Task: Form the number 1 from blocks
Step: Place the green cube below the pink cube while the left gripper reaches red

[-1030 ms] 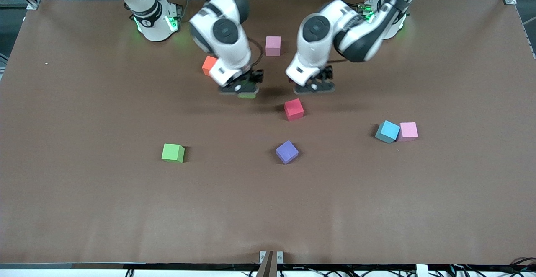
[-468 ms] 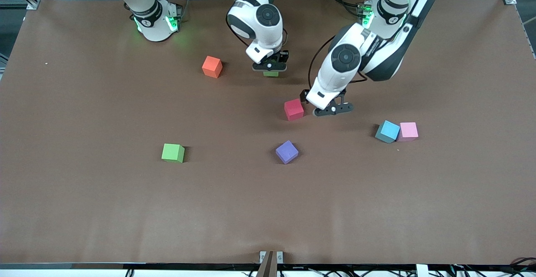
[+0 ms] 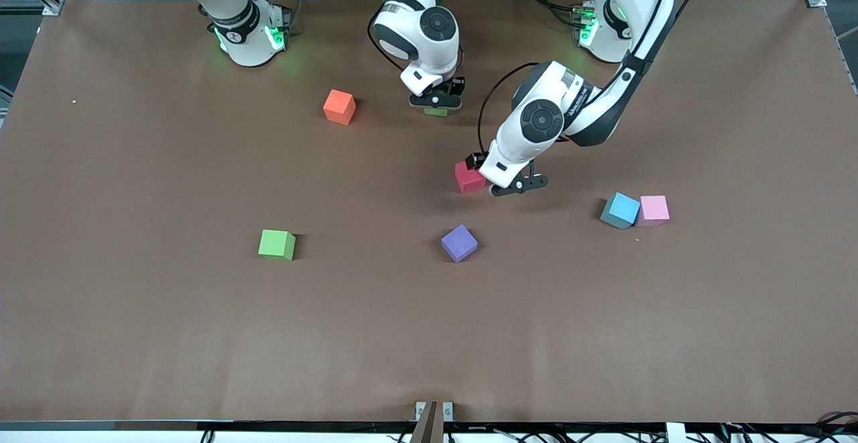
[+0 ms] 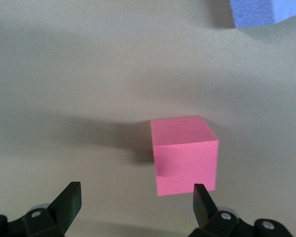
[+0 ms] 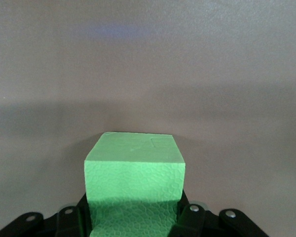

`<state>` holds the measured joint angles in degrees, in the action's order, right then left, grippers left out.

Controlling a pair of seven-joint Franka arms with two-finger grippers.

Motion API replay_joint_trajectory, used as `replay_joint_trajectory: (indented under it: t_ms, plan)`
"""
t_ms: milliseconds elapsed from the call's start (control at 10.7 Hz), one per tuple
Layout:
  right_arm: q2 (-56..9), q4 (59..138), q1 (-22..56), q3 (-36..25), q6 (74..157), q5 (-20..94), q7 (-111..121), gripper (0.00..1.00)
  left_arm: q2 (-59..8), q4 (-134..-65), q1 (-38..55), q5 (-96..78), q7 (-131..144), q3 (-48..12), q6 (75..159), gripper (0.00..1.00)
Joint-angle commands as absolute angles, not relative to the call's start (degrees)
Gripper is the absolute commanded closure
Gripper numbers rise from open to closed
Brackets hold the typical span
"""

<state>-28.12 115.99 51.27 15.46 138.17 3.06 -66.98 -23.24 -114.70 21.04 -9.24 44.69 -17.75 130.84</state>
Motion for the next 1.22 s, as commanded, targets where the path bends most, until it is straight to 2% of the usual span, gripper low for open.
replay_joint_trajectory:
  t_ms: [0,375,468,562,936,1124]
  plan:
    - [-27.95,116.19,53.26,15.12,137.73,3.16,-69.69,1.00,-25.66,-111.10,23.80,-11.25,44.12,-15.31,130.34,0.00]
    - [-27.42,116.28,53.88,15.21,136.94,3.16,-70.92,1.00,-28.56,-108.81,25.05,-11.25,44.56,-14.59,130.43,0.00]
    - [-27.42,115.58,53.88,15.21,135.11,3.16,-75.19,0.34,-28.91,-108.63,25.14,-11.25,44.56,-14.59,130.43,0.00]
    - [-27.33,114.71,54.66,15.12,133.87,2.21,-82.89,0.00,-29.35,-108.63,25.14,-11.34,44.56,-14.59,130.43,0.00]
    - [-23.48,113.21,53.54,14.41,131.76,-1.65,-87.63,0.00,-31.64,-106.79,25.58,-12.39,45.00,-14.59,130.43,0.00]
    - [-21.28,110.58,49.24,14.41,125.54,-4.47,-84.22,0.00,-31.81,-106.70,25.58,-12.48,45.09,-14.59,130.43,0.00]
